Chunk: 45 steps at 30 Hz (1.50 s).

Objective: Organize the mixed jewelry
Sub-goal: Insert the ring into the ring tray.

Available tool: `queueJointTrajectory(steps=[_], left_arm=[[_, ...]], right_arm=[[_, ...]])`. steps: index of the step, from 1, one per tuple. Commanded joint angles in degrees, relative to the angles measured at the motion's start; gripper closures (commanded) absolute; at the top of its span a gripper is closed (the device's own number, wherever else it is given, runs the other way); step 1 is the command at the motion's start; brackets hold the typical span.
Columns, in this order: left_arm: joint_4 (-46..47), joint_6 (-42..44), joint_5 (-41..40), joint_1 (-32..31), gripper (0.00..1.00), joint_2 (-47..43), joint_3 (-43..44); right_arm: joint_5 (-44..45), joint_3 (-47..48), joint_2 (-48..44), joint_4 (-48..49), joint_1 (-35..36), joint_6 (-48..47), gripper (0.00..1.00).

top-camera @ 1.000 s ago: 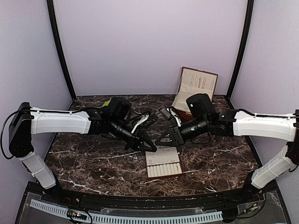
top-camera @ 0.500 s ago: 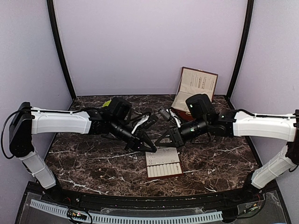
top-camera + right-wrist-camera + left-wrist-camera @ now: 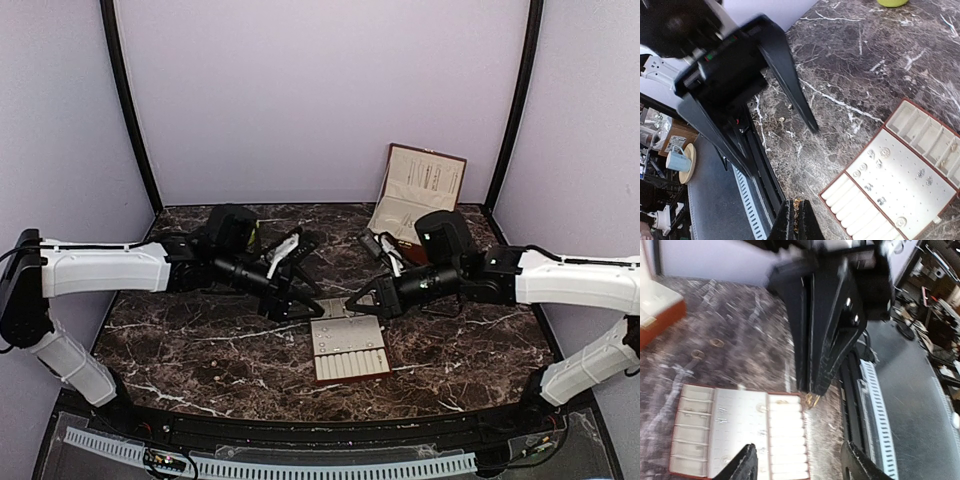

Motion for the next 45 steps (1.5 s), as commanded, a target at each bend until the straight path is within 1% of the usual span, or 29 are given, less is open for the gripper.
queueJointTrajectory(steps=[1,3,6,10,12,17,32,45], left_arm=[[10.0,-2.5,-7.4,3.3,0.39,-8.9,-4.0],[11.2,-3.8,-11.0,4.8,0.38,-10.9,-5.3],[11.4,-5.4,-20.0,7.2,0.36,-13.0,-5.8],[9.8,-6.4,-30.2,8.9,0.36,-14.3,-6.1],[9.2,-6.1,-32.8,9.0,0.36,-14.8,-6.1],[9.5,-6.4,-32.7,8.9,0.35,-15.3,-6.6],[9.8,-6.1,-32.2,8.8,0.35,-16.3,-7.1],[10.1,-5.9,-32.2,8.9,0.34,-16.7,-7.3]], right_arm=[[6.2,-5.8,-3.8,6.1,0.2,6.6,1.00],[8.1,-10.0,-5.2,9.0,0.3,10.9,1.00],[11.4,-15.1,-6.8,11.8,0.9,17.4,1.00],[16.2,-19.0,-7.6,13.8,2.9,23.0,1.00],[18.3,-20.3,-7.4,14.2,3.7,25.4,1.00],[21.4,-22.2,-5.2,15.1,5.0,29.3,1.00],[24.6,-21.7,1.0,14.1,6.3,31.8,1.00],[29.6,-18.8,3.4,8.5,8.1,30.5,1.00]])
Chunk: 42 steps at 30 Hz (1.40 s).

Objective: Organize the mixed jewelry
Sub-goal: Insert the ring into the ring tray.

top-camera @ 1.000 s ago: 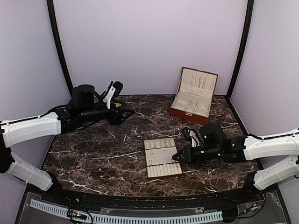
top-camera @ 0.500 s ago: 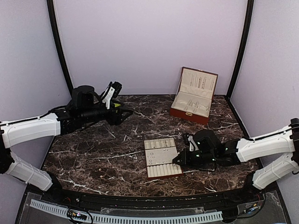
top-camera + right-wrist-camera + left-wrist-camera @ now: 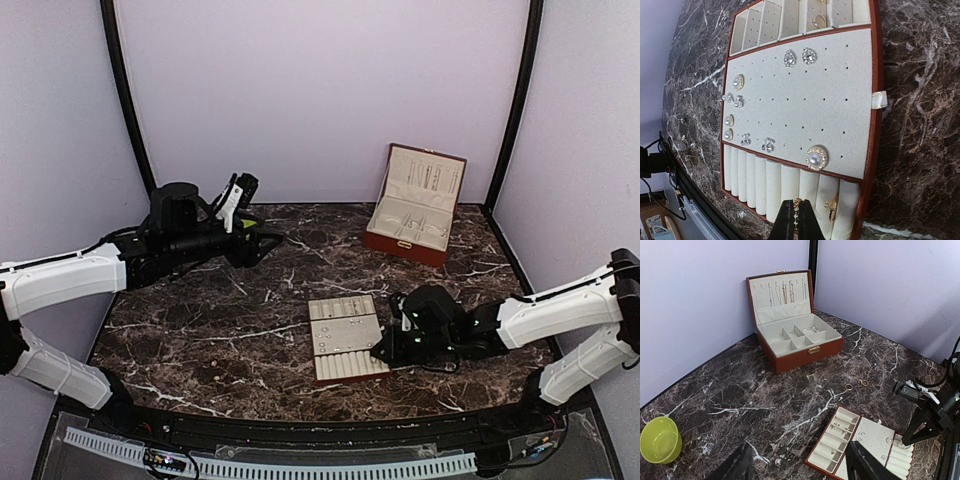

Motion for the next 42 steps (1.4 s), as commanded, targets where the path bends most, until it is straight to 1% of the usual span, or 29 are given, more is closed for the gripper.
queueJointTrajectory(steps=[1,11,21,30,37,38,42], left_arm=[[0.9,0.1,-0.5,0.0,0.34,-1.8,-0.7],[0.9,0.1,-0.5,0.0,0.34,-1.9,-0.8],[1.0,0.3,-0.9,0.0,0.34,-2.0,-0.9],[1.1,0.3,-0.9,0.0,0.34,-2.0,-1.0],[1.0,0.3,-0.9,0.0,0.34,-2.1,-1.0],[0.9,0.3,-0.9,0.0,0.34,-2.1,-1.0],[1.0,0.3,-0.9,0.0,0.34,-2.3,-1.0]], right_arm=[[3.4,1.9,0.3,-1.8,1.0,-0.4,1.00],[4.6,3.5,2.8,-2.2,1.5,-1.4,1.00],[6.9,6.5,6.0,-7.0,3.4,-2.6,1.00],[7.7,8.1,7.1,-9.8,5.7,-2.0,1.00],[8.1,8.9,6.4,-11.5,6.4,-1.4,1.00],[8.3,9.0,6.0,-11.9,6.4,-1.4,0.99],[9.5,10.6,4.4,-14.3,6.3,-2.3,0.89]])
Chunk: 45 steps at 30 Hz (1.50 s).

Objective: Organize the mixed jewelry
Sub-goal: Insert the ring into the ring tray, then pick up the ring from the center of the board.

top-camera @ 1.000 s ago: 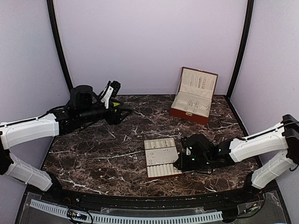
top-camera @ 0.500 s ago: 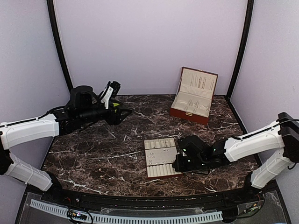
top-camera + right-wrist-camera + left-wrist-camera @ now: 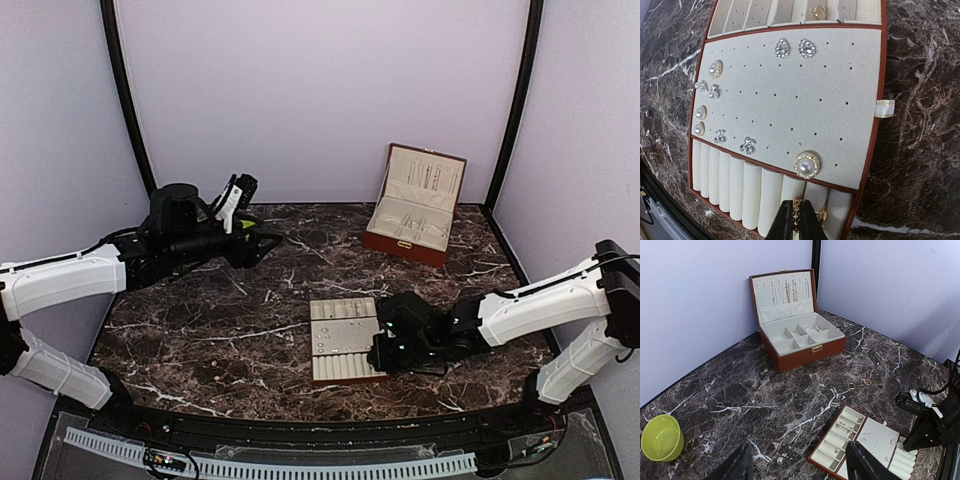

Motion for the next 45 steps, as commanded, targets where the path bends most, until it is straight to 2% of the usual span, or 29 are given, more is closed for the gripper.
queueJointTrajectory(steps=[1,5,8,14,18,45], left_arm=[[1.0,0.3,-0.1,0.0,0.34,-2.2,-0.6],[1.1,0.3,-0.1,-0.1,0.34,-2.4,-0.6],[1.1,0.3,-0.2,-0.1,0.34,-2.4,-0.6],[1.1,0.3,-0.2,-0.1,0.34,-2.4,-0.7],[1.0,0.3,-0.2,-0.1,0.34,-2.5,-0.7],[1.1,0.3,-0.5,-0.1,0.34,-2.6,-0.8]], right_arm=[[1.7,2.9,-2.2,-3.9,0.8,-1.0,0.87],[3.5,5.5,-2.4,-6.6,0.7,-2.7,0.82],[3.8,6.3,-1.9,-7.2,0.8,-3.8,0.82],[3.1,6.6,-0.3,-7.9,0.7,-4.4,0.96],[2.0,5.7,-0.3,-7.3,0.7,-3.7,1.00],[-1.3,3.0,1.3,-5.1,0.8,-1.6,1.00]])
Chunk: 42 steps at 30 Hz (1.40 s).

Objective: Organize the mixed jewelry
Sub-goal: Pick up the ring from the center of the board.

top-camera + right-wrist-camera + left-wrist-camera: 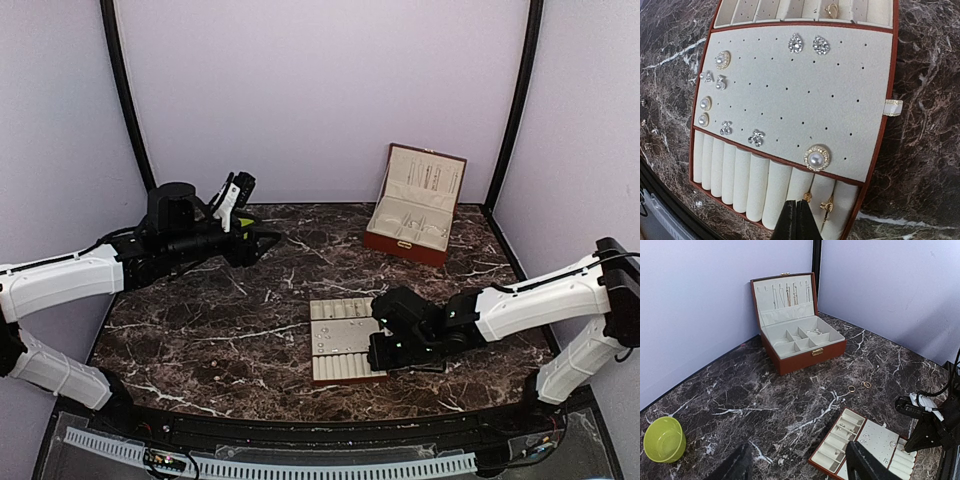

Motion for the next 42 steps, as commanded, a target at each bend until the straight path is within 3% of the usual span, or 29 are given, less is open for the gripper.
queueJointTrajectory(steps=[1,18,29,36,42], left_arm=[[1.1,0.3,-0.3,-0.1,0.34,-1.8,-0.8],[1.2,0.3,-0.6,0.0,0.34,-1.9,-0.9],[1.5,0.1,-1.2,-0.1,0.34,-2.4,-1.1],[1.6,-0.5,-3.3,0.3,0.24,-2.5,-1.4],[2.0,-3.1,-3.0,2.9,0.18,-2.1,-1.5]], right_arm=[[-1.1,-1.1,0.7,1.1,0.6,1.0,1.00],[-3.1,-2.1,1.8,2.5,0.8,2.2,1.00],[2.1,2.2,-2.6,-2.2,0.8,-1.5,1.00],[9.4,7.5,-8.0,-11.1,-1.5,-6.3,0.80],[10.9,5.6,-12.1,-12.9,-10.5,-9.7,0.72]])
